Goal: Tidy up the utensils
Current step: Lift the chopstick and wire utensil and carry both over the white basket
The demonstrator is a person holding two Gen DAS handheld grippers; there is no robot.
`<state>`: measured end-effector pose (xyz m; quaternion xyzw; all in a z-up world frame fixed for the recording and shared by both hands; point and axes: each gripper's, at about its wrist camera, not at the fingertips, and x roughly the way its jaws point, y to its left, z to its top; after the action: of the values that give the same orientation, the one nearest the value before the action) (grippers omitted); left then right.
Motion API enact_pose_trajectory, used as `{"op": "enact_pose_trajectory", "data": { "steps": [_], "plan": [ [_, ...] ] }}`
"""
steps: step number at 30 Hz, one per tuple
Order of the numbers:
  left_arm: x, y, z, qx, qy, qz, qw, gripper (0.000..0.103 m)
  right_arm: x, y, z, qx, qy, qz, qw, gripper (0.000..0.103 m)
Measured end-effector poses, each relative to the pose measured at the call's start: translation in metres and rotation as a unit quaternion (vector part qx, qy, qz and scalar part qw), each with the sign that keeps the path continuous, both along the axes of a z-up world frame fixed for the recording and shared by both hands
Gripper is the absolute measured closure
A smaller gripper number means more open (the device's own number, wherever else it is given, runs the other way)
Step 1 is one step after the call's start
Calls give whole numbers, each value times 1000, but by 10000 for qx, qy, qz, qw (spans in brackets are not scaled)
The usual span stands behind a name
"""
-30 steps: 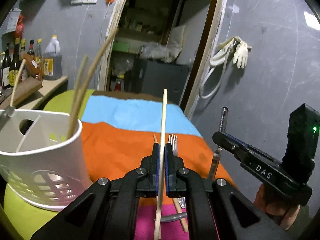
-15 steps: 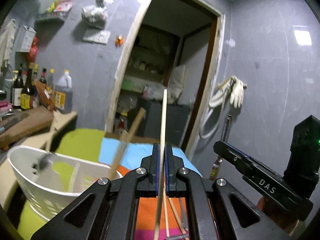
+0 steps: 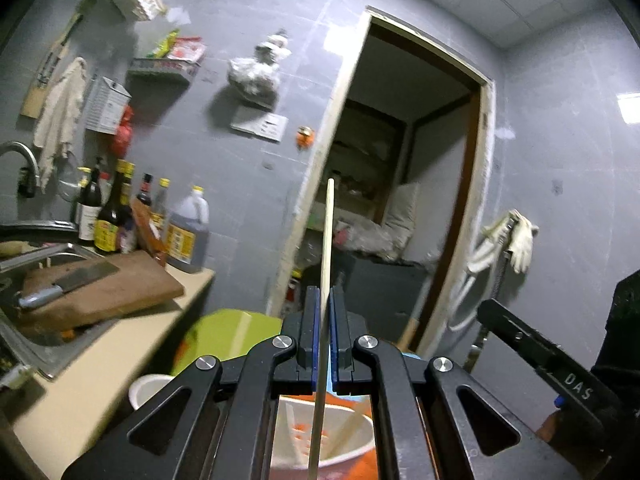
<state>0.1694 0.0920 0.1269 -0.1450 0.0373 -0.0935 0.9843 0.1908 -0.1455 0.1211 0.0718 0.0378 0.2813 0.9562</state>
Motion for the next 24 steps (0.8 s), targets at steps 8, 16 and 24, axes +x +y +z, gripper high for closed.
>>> {"op": "enact_pose_trajectory", "data": {
  "steps": [8, 16, 24],
  "plan": [
    [9, 45, -4, -293, -20, 511, 9983, 101, 12, 30, 9, 49, 18, 340, 9994, 89],
    [21, 65, -12, -462, -37, 887, 9950, 101, 23, 56, -5, -164, 171, 464, 9986, 89],
    [31, 62, -31, -159, -29, 1147, 9933, 101, 36, 65, -27, -230, 466, 484, 9975, 89]
  ]
}}
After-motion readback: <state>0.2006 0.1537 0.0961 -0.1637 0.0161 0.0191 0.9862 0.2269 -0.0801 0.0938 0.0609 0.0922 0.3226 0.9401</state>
